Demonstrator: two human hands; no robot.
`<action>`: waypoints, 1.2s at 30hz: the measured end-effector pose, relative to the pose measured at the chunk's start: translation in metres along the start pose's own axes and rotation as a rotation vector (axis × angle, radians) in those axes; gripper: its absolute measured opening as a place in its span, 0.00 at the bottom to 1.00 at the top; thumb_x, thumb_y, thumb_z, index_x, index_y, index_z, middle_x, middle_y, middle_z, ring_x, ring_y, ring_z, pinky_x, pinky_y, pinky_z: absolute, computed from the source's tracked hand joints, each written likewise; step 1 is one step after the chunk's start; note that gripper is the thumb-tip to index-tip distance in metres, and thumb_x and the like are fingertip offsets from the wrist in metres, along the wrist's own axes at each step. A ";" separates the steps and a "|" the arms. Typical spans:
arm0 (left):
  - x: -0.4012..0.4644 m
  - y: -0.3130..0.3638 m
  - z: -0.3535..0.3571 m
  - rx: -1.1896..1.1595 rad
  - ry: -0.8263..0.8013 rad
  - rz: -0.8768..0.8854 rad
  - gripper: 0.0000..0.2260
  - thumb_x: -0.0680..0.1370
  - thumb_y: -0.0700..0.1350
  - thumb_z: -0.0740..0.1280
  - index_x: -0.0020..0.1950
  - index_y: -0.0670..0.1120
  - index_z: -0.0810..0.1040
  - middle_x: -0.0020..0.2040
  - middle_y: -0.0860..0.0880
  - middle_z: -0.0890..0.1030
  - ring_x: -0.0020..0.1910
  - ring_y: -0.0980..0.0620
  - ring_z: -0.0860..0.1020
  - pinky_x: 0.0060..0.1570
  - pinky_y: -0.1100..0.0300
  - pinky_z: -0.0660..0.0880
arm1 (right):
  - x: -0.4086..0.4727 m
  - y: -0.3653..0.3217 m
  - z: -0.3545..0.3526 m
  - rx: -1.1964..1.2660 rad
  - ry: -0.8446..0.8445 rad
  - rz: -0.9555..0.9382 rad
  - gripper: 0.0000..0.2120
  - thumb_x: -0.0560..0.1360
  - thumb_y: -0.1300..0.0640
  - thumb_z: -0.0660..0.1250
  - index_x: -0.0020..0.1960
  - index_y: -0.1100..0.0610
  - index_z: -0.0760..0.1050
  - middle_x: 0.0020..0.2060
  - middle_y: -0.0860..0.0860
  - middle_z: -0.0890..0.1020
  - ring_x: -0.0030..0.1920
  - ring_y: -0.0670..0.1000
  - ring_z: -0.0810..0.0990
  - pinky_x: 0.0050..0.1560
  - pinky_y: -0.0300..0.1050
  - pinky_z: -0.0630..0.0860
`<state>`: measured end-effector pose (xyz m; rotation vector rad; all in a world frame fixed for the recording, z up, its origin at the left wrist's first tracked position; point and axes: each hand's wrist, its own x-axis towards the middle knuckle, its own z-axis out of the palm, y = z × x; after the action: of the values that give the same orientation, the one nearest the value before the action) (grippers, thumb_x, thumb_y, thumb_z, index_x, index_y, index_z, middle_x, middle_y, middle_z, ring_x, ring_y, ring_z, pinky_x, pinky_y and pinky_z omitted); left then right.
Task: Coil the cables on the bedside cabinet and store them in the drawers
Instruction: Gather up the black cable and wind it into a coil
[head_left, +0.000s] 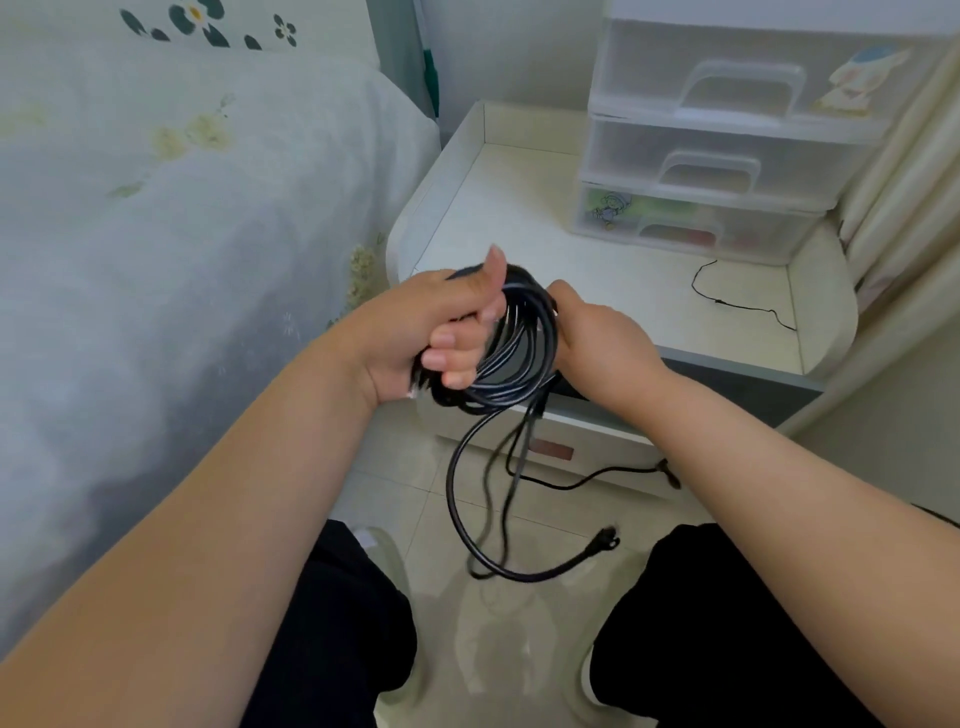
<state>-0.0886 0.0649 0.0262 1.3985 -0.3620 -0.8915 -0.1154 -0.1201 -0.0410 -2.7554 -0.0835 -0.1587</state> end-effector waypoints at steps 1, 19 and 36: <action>0.002 0.001 0.003 -0.090 0.033 0.010 0.19 0.74 0.60 0.59 0.35 0.46 0.67 0.18 0.56 0.61 0.15 0.59 0.59 0.19 0.66 0.64 | 0.001 -0.002 0.003 0.039 -0.033 0.028 0.09 0.80 0.53 0.55 0.57 0.56 0.64 0.37 0.55 0.78 0.36 0.59 0.75 0.34 0.49 0.71; 0.029 0.011 -0.010 -0.841 0.719 0.375 0.21 0.76 0.63 0.62 0.34 0.48 0.66 0.22 0.54 0.61 0.19 0.57 0.60 0.21 0.65 0.63 | -0.020 -0.050 0.003 1.181 -0.605 0.264 0.04 0.80 0.56 0.61 0.52 0.56 0.70 0.34 0.53 0.83 0.42 0.54 0.84 0.51 0.46 0.80; 0.030 -0.021 -0.001 1.127 0.623 0.438 0.24 0.66 0.73 0.47 0.34 0.52 0.58 0.29 0.53 0.65 0.27 0.57 0.63 0.27 0.63 0.59 | -0.028 -0.038 -0.016 0.737 -0.718 0.035 0.14 0.73 0.60 0.70 0.58 0.52 0.78 0.39 0.49 0.79 0.41 0.43 0.77 0.53 0.36 0.69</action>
<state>-0.0753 0.0456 -0.0026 2.3844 -0.6959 0.2335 -0.1480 -0.0914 -0.0157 -1.9489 -0.2276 0.7273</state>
